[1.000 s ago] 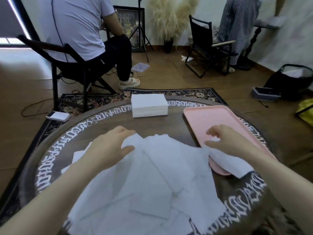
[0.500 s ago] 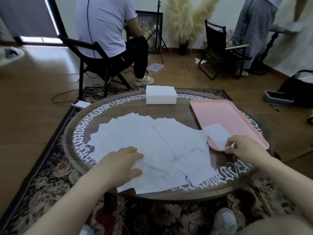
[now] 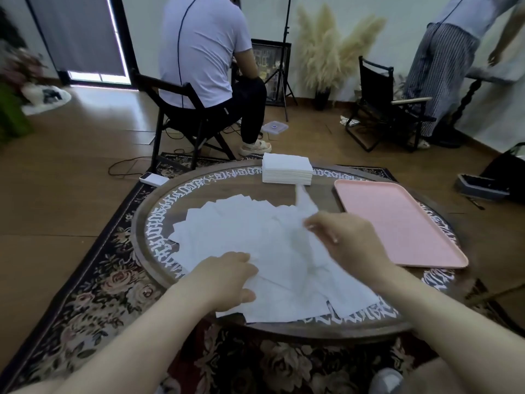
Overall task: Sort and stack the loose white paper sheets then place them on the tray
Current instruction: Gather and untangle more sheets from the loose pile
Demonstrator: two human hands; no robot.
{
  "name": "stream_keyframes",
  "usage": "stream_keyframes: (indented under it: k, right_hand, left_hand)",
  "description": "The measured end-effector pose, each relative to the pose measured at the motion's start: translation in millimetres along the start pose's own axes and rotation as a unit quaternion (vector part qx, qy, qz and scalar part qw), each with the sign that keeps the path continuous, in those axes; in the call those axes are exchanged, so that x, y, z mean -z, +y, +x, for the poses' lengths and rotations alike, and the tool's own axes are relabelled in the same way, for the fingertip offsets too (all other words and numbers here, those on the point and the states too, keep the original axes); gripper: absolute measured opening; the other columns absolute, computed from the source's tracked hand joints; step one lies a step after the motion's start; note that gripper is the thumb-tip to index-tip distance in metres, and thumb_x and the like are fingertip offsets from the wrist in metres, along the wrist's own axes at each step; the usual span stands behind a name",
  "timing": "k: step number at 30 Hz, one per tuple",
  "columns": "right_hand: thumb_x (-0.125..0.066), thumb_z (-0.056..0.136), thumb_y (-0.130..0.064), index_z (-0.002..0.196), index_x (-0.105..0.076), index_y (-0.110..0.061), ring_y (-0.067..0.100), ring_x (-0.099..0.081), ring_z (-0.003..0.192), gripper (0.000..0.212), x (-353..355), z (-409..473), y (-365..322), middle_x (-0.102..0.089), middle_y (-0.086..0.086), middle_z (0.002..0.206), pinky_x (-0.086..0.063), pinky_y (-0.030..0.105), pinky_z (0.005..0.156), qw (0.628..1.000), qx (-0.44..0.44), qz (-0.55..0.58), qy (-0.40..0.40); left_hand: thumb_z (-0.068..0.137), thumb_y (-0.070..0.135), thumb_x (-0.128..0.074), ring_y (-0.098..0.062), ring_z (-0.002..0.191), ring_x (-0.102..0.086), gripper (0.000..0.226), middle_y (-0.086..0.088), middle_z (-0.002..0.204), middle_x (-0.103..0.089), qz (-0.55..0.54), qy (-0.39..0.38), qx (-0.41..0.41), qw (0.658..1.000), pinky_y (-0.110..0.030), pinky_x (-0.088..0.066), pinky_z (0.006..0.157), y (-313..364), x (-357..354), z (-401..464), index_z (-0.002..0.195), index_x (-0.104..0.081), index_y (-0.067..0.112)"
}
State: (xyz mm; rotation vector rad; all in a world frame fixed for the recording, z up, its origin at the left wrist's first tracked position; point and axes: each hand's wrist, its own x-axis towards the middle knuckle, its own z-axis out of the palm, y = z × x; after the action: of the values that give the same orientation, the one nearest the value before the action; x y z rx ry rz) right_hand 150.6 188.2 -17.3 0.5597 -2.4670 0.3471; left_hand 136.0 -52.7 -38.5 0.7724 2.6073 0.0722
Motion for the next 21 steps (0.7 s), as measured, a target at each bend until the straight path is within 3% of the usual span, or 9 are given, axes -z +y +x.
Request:
stream_keyframes:
  k: [3,5,7,10,12,14,16,18,21]
  right_hand:
    - [-0.056,0.099,-0.024,0.118,-0.064,-0.019,0.027,-0.064,0.095,0.022,-25.5,-6.3,-16.5,-0.072,0.001,0.1,-0.044,0.037,0.089,0.966,0.043,-0.016,-0.255]
    - [-0.058,0.095,-0.047,0.128,-0.058,-0.027,0.014,-0.059,0.106,0.039,-31.3,-8.9,-16.3,-0.068,-0.008,0.116,-0.037,0.027,0.099,0.943,0.014,0.023,-0.332]
    - [-0.062,0.087,-0.055,0.126,-0.06,-0.032,0.005,-0.058,0.11,0.045,-28.7,-7.6,-9.3,-0.066,-0.014,0.12,-0.039,0.025,0.1,0.947,-0.081,0.131,-0.282]
    - [-0.067,0.09,-0.04,0.12,-0.062,-0.026,0.006,-0.059,0.106,0.034,-27.4,-2.6,19.1,-0.066,-0.009,0.115,-0.045,0.026,0.092,0.938,-0.255,0.19,-0.139]
    - [-0.068,0.091,-0.03,0.125,-0.057,-0.016,0.015,-0.057,0.103,0.039,-31.8,-0.4,41.2,-0.062,0.001,0.119,-0.045,0.032,0.091,0.894,-0.387,0.18,-0.139]
    - [-0.069,0.091,-0.027,0.13,-0.05,-0.009,0.021,-0.054,0.094,0.047,-39.0,-1.3,57.4,-0.057,0.007,0.116,-0.046,0.035,0.082,0.825,-0.496,0.207,-0.177]
    - [-0.07,0.09,-0.029,0.125,-0.049,-0.008,0.022,-0.049,0.08,0.045,-42.4,-1.9,62.9,-0.052,0.008,0.103,-0.041,0.031,0.066,0.787,-0.536,0.229,-0.206]
    - [-0.07,0.089,-0.03,0.107,-0.054,-0.009,0.021,-0.044,0.068,0.033,-41.0,-1.2,65.6,-0.05,0.007,0.084,-0.033,0.027,0.057,0.785,-0.53,0.232,-0.222]
    - [-0.072,0.087,-0.037,0.087,-0.061,-0.003,0.017,-0.051,0.055,0.035,-34.7,1.0,65.8,-0.051,-0.001,0.061,-0.029,0.024,0.049,0.784,-0.511,0.246,-0.252]
  left_hand:
    - [0.099,0.041,-0.05,-0.012,0.149,-0.018,0.058,0.008,0.165,-0.009,0.0,0.003,-0.004,1.0,-0.032,-0.025,0.114,-3.3,-0.3,-0.3,0.152,-0.031,0.031]
    - [0.098,0.042,-0.05,-0.012,0.148,-0.019,0.057,0.008,0.164,-0.012,0.001,0.005,-0.002,1.0,-0.032,-0.026,0.114,-6.2,0.4,-0.3,0.151,-0.032,0.031]
    - [0.099,0.043,-0.049,-0.014,0.145,-0.026,0.053,0.006,0.162,-0.02,0.008,0.023,0.006,1.0,-0.033,-0.031,0.112,-9.2,2.3,0.7,0.149,-0.036,0.031]
    - [0.1,0.043,-0.045,-0.018,0.141,-0.033,0.051,0.002,0.155,-0.033,0.018,0.09,0.024,0.996,-0.035,-0.035,0.108,-11.3,4.2,5.5,0.148,-0.039,0.027]
    - [0.101,0.045,-0.043,-0.018,0.146,-0.024,0.055,-0.001,0.161,-0.023,0.015,0.124,0.019,0.992,-0.034,-0.03,0.113,-9.4,3.2,10.9,0.152,-0.031,0.026]
    - [0.102,0.047,-0.041,-0.016,0.151,-0.011,0.062,0.0,0.166,-0.006,0.016,0.126,-0.002,0.992,-0.035,-0.019,0.118,-5.5,1.3,17.3,0.156,-0.017,0.028]
    - [0.102,0.048,-0.039,-0.016,0.152,-0.002,0.065,0.0,0.166,0.007,0.028,0.104,-0.016,0.994,-0.038,-0.011,0.122,-2.7,-0.9,22.9,0.157,-0.008,0.032]
    - [0.102,0.049,-0.039,-0.018,0.152,0.003,0.067,0.0,0.165,0.013,0.042,0.074,-0.015,0.996,-0.041,-0.007,0.123,-1.6,-1.9,27.6,0.157,-0.004,0.034]
    - [0.101,0.048,-0.041,-0.017,0.152,0.003,0.067,0.001,0.165,0.013,0.047,0.049,-0.014,0.998,-0.04,-0.011,0.122,-0.9,0.2,31.9,0.157,-0.005,0.034]
